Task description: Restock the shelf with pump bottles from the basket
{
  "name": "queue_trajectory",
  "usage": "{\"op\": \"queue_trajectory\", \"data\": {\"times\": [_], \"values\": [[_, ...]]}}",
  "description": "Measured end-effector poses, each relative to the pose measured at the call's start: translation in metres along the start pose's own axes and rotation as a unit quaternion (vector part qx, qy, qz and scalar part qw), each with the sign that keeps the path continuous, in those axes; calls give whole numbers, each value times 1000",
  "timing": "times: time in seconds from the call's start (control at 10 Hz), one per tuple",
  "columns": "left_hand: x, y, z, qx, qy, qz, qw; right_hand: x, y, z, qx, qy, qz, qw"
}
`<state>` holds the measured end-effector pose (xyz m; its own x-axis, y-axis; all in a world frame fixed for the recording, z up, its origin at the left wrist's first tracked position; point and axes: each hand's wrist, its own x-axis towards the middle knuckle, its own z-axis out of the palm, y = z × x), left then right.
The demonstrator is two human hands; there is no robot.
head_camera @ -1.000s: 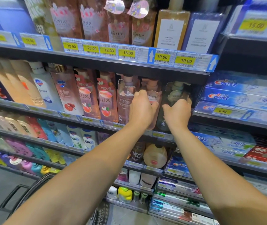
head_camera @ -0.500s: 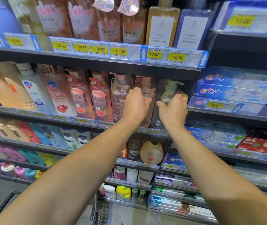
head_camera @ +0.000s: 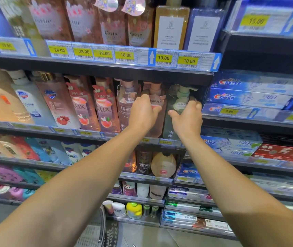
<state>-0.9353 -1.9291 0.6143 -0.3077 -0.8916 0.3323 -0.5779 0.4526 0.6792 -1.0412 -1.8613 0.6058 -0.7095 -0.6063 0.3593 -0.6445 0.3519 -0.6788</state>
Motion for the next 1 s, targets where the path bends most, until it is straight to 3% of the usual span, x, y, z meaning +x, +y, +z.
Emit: {"op": "queue_trajectory", "data": {"times": [0.7, 1.0], "values": [[-6, 3, -9, 61, 8, 33, 998, -6, 0, -2, 32, 9, -15, 999], [-11, 9, -20, -8, 17, 39, 999, -20, -4, -15, 88, 12, -9, 996]]}}
